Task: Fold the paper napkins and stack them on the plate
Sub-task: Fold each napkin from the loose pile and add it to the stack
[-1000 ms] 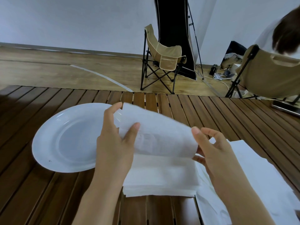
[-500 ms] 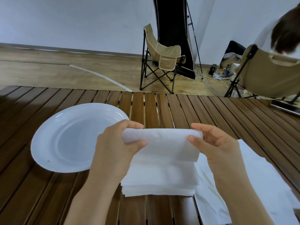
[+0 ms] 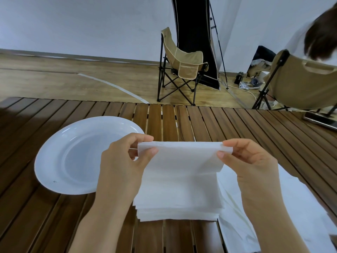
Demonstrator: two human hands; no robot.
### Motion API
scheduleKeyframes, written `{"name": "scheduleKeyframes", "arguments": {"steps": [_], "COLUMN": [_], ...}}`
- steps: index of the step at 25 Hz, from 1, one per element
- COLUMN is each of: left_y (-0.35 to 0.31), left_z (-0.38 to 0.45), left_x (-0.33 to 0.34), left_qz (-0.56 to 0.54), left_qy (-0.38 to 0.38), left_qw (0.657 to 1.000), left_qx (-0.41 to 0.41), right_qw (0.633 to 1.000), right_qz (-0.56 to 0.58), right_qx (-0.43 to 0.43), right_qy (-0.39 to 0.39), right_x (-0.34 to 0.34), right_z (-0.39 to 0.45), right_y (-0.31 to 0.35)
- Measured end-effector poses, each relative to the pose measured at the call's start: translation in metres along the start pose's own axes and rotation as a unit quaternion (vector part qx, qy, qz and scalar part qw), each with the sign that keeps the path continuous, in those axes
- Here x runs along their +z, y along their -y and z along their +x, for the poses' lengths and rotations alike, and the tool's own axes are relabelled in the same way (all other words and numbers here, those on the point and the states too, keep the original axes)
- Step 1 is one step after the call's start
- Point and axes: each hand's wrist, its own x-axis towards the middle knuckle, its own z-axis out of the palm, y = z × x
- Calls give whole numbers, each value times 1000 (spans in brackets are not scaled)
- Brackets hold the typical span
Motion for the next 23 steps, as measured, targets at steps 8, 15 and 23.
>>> {"name": "scheduleKeyframes", "arguments": {"steps": [8,15,23], "left_y": [-2,-4,-12], "left_z": [-1,3,-3], "left_x": [-2,1,18], "left_qz": [25,-16,-32], "left_qy": [-21,-53,-13], "left_qw": [999,998,986], "left_qx": [26,4,-163], "right_qw": [994,991,977], "right_qz": [-104,-127,-112], "right_qx": [-37,-46,163], "right_qy": [-24,-23,84], "right_x": [0,5,12], "right_z": [1,1,-5], "right_y": [-2,1,-7]}}
